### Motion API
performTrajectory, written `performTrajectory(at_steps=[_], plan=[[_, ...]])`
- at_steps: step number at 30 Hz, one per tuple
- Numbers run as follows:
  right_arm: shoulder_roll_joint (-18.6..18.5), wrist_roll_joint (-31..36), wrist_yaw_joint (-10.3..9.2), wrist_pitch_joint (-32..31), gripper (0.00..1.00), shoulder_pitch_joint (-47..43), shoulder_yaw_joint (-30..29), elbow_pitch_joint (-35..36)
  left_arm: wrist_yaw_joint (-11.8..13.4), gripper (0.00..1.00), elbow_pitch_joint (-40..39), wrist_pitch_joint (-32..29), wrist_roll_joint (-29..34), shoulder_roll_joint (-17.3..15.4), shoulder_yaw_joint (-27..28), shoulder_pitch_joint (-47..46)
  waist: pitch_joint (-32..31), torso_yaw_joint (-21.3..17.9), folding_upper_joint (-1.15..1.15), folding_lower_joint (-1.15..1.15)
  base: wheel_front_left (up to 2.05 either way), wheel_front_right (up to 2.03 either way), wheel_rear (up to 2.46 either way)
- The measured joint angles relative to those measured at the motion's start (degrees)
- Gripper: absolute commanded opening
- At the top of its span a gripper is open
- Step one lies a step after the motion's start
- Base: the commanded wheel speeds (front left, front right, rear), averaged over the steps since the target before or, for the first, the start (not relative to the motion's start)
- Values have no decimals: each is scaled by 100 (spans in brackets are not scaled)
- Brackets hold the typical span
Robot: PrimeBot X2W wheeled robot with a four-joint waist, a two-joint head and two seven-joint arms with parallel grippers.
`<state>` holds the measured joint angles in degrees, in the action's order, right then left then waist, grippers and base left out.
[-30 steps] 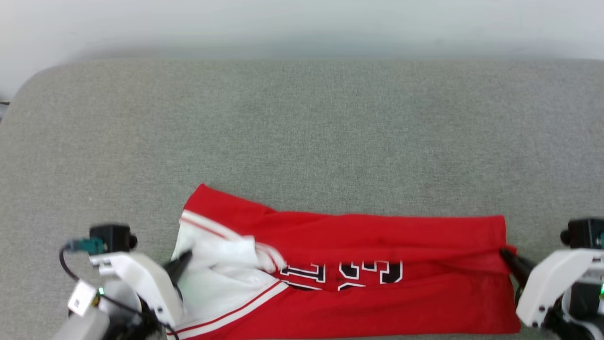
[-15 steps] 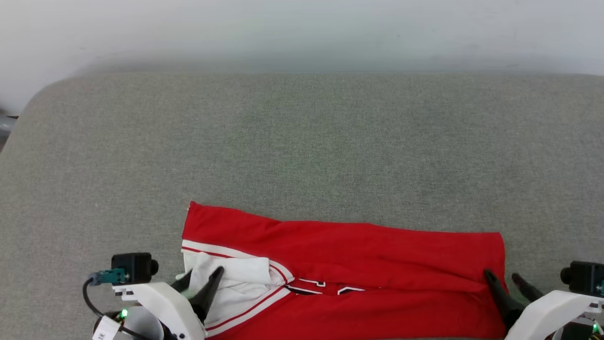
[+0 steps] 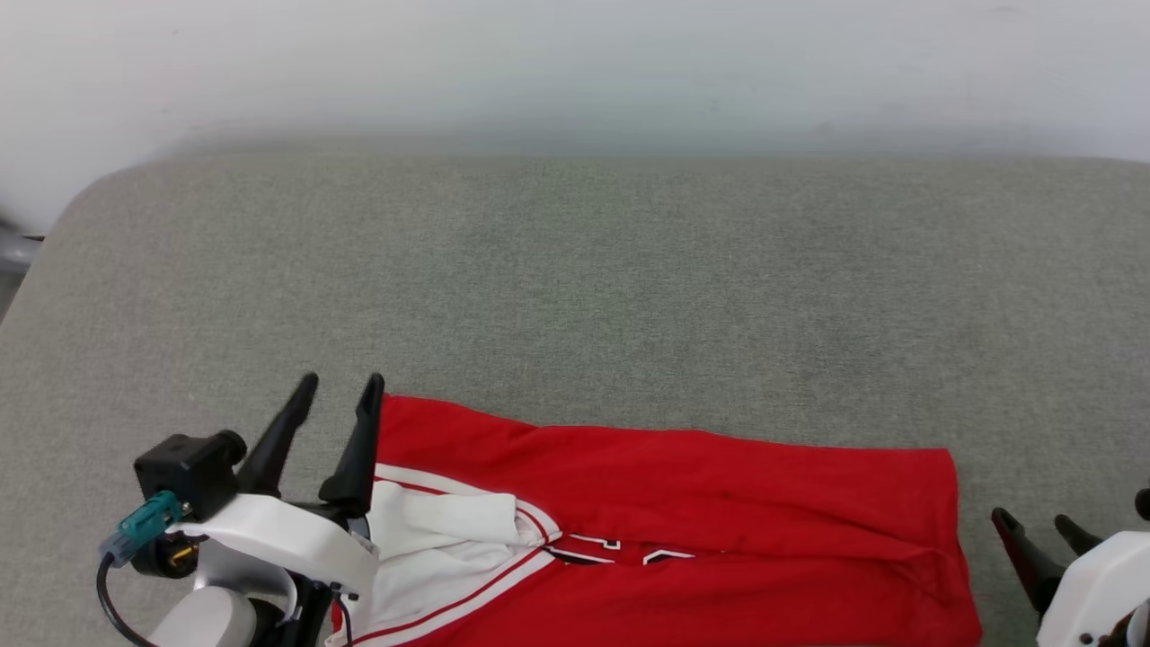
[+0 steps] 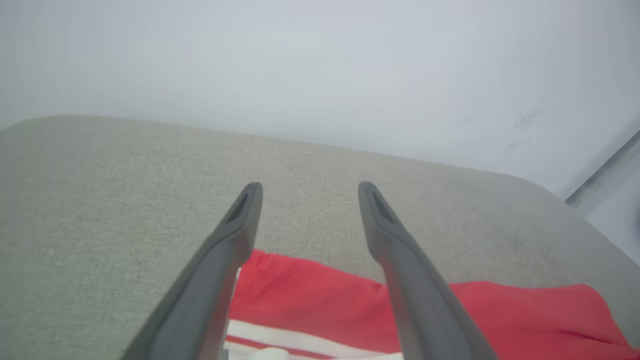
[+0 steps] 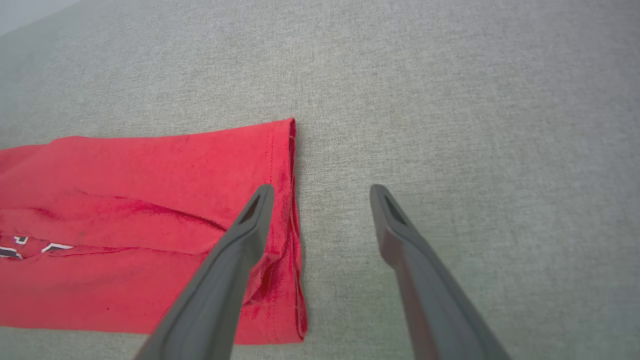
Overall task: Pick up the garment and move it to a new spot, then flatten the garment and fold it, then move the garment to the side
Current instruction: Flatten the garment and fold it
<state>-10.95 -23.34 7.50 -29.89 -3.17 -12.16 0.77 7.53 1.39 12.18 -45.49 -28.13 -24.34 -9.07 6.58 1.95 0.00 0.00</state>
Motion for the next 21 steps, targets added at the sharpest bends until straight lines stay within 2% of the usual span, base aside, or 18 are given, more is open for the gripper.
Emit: performTrajectory(at_steps=[4, 7, 13, 14, 17, 18, 19, 20, 21], plan=[[-222, 3, 1, -447, 100, 48, -35, 57, 288, 100, -304, 190, 463, 11, 116, -40, 71, 97, 0, 0, 0, 0, 0], [-278, -56, 0, -672, 100, 53, 14, 7, 401, 100, -515, 225, 700, 68, 148, -65, 152, 186, 0, 0, 0, 0, 0], [-263, -226, 1, -867, 100, 241, 408, -416, 458, 100, -754, 265, 973, 205, 123, -60, 411, 328, 0, 0, 0, 0, 0], [-259, -326, -1, -975, 100, 364, 535, -709, 424, 100, -745, 268, 1016, 305, 91, -62, 532, 407, 0, 0, 0, 0, 0], [-290, -477, -16, -1110, 100, 447, 600, -909, 374, 100, -697, 271, 1059, 374, 63, -69, 603, 492, 0, 0, 0, 0, 0], [-315, -542, -20, -1166, 94, 460, 609, -945, 355, 100, -667, 271, 1062, 381, 57, -70, 617, 513, 0, 0, 0, 0, 0], [-336, -595, -27, -1195, 42, 466, 622, -957, 347, 100, -648, 271, 1074, 389, 59, -74, 626, 527, 0, 0, 0, 0, 0], [-344, -624, -42, -1189, 19, 473, 639, -955, 344, 100, -631, 271, 1101, 393, 60, -83, 629, 535, 0, 0, 0, 0, 0], [-345, -648, -43, -1156, 0, 476, 655, -959, 324, 100, -605, 271, 1106, 398, 64, -86, 619, 535, 0, 0, 0, 0, 0]])
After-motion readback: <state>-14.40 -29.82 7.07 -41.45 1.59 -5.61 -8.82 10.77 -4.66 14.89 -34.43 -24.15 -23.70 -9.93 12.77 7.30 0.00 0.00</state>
